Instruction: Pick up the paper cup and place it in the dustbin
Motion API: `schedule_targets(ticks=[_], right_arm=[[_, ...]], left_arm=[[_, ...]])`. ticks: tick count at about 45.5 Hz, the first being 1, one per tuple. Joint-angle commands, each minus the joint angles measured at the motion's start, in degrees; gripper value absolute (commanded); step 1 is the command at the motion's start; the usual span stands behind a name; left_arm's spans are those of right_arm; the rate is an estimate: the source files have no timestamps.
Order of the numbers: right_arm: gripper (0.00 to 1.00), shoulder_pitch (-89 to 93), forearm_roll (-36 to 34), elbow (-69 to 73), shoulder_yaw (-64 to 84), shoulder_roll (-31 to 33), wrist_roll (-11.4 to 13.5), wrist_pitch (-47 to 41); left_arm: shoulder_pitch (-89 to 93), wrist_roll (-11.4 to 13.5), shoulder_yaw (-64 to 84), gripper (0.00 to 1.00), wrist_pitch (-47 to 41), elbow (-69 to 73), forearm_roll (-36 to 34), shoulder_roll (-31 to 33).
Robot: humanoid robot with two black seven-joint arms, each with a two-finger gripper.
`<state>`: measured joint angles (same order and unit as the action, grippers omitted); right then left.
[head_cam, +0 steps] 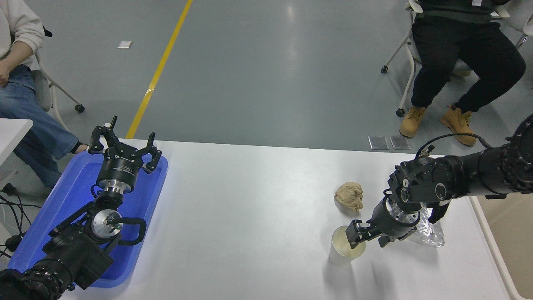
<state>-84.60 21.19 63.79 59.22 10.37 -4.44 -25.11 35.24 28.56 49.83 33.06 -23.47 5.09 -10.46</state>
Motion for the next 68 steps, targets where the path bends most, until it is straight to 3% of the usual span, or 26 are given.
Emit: schedule_targets(ticks=[1, 4, 16, 29, 36, 68], right_arm=[[0.1, 0.13, 1.67, -0.15, -0.16, 0.0, -0.75, 0.59], [0.0, -0.04, 1.84, -0.15, -0.16, 0.09, -1.45, 0.76], [0.0, -1.1, 3.77, 0.11, -0.07, 0.18, -4.53, 0.85], [0.0, -6.89, 3.6, 0.64, -0.16, 2.11, -4.79, 1.03], [0.0, -12.86, 3.25, 0.99, -0.34, 4.39, -6.28, -0.99], [0.0, -39.94, 2.19, 1.6, -0.51, 16.08, -6.11, -17.07]], left_arm=[[0.0, 0.0, 0.0, 1.0, -0.02, 0.0, 0.01, 0.0], [0.0, 0.0, 0.0, 1.0, -0.02, 0.0, 0.01, 0.0], [0.0, 0.0, 0.0, 1.0, -0.02, 0.0, 0.01, 0.0], [0.0, 0.0, 0.0, 1.0, -0.02, 0.0, 0.01, 0.0], [0.0, 0.0, 0.0, 1.0, -0.02, 0.0, 0.01, 0.0], [0.0, 0.0, 0.0, 1.0, -0.02, 0.0, 0.01, 0.0]])
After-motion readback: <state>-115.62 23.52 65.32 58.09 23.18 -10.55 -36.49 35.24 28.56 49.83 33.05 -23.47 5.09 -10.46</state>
